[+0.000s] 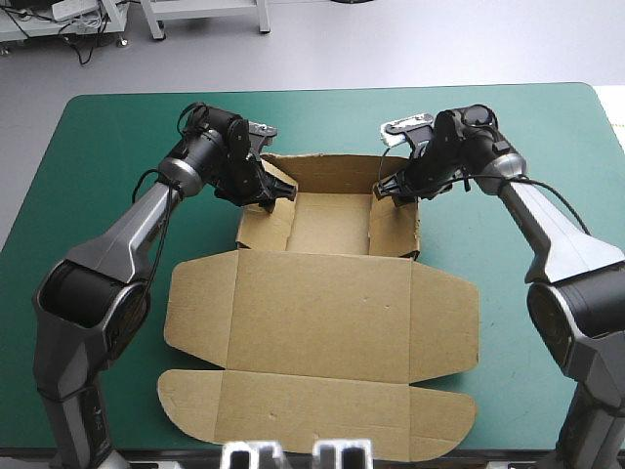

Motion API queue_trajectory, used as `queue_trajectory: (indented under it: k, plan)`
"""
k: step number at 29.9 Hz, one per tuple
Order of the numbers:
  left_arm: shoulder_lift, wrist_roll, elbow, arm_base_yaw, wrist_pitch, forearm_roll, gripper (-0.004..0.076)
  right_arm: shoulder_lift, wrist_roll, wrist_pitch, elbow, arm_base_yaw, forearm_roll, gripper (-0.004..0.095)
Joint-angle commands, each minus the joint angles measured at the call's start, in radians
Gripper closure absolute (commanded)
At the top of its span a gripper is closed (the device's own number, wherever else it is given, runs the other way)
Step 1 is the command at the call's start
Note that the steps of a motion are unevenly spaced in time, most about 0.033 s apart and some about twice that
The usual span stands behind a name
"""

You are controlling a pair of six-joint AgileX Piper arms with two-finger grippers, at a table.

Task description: Fold the box

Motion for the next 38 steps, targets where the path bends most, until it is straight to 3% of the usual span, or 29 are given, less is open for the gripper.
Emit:
queue_trajectory:
  k: [1,16,20,28,38]
  plan:
    - [-0.057,-0.03,-0.031,0.01,0.058,-0.011,0.0262,-0.055,-0.011,-0.017,-0.073,-0.005,0.003,0.0422]
    - [-0.214,-0.03,-0.177,0.037,0.058,-0.012,0.0292,-0.066,-0.002,0.174,-0.326,-0.005,-0.028,0.0422]
    - [-0.326,-0.03,-0.199,0.037,0.058,0.0,0.0387,-0.09,0.068,0.174,-0.324,-0.005,-0.026,0.0432]
    - [-0.57,-0.021,-0.153,0.037,0.058,0.021,0.0732,-0.107,0.089,0.176,-0.221,-0.005,0.04,0.0445]
    - [-0.845,-0.021,0.257,0.037,0.058,0.046,0.0734,-0.105,0.094,0.165,-0.069,-0.005,0.034,0.0445]
